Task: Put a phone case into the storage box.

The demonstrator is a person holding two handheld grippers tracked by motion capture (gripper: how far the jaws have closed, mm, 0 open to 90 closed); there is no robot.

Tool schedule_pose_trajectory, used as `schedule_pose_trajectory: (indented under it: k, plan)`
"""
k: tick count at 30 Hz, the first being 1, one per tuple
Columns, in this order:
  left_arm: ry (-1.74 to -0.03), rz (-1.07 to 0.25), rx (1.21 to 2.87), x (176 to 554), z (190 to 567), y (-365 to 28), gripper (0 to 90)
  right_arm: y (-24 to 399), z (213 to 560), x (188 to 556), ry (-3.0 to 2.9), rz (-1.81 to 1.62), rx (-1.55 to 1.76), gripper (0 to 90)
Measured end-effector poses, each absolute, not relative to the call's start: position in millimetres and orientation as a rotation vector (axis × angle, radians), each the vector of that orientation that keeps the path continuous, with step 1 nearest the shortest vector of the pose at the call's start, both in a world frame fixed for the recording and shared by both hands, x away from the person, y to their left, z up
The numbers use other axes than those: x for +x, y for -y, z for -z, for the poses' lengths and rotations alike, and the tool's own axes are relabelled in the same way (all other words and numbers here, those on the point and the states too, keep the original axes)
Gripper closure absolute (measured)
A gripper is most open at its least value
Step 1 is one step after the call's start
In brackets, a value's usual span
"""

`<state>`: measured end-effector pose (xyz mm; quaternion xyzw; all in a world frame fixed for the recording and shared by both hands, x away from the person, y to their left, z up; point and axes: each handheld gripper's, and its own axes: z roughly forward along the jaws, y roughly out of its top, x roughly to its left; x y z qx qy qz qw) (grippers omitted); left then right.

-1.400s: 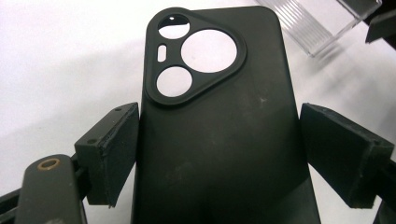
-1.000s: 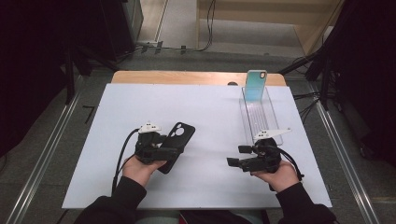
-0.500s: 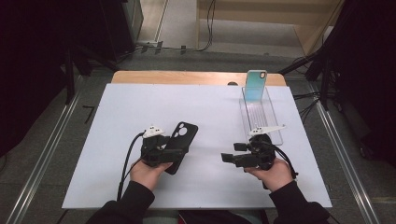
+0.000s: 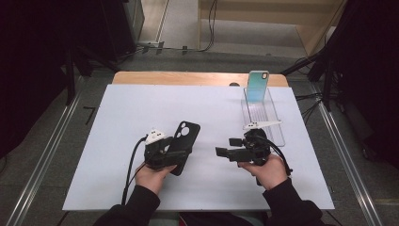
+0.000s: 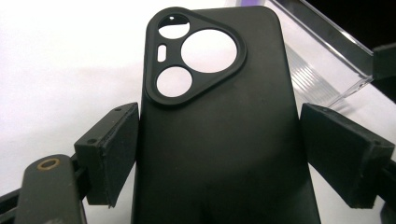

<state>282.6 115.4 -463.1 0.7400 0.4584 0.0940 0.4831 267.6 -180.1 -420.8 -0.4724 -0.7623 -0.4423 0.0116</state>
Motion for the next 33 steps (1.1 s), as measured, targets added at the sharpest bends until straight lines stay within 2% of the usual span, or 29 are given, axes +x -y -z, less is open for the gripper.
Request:
schedule_pose_trajectory:
  k: [22, 33]
  plan:
    - [-1.081, -0.270, 1.737, 273, 472, -105, 15.0, 161, 421, 291, 2.263, 1.424, -1.495, 21.7]
    - [-1.087, -0.246, 1.694, 269, 472, -101, 15.0, 151, 423, 303, 2.200, 1.433, -1.507, 22.4]
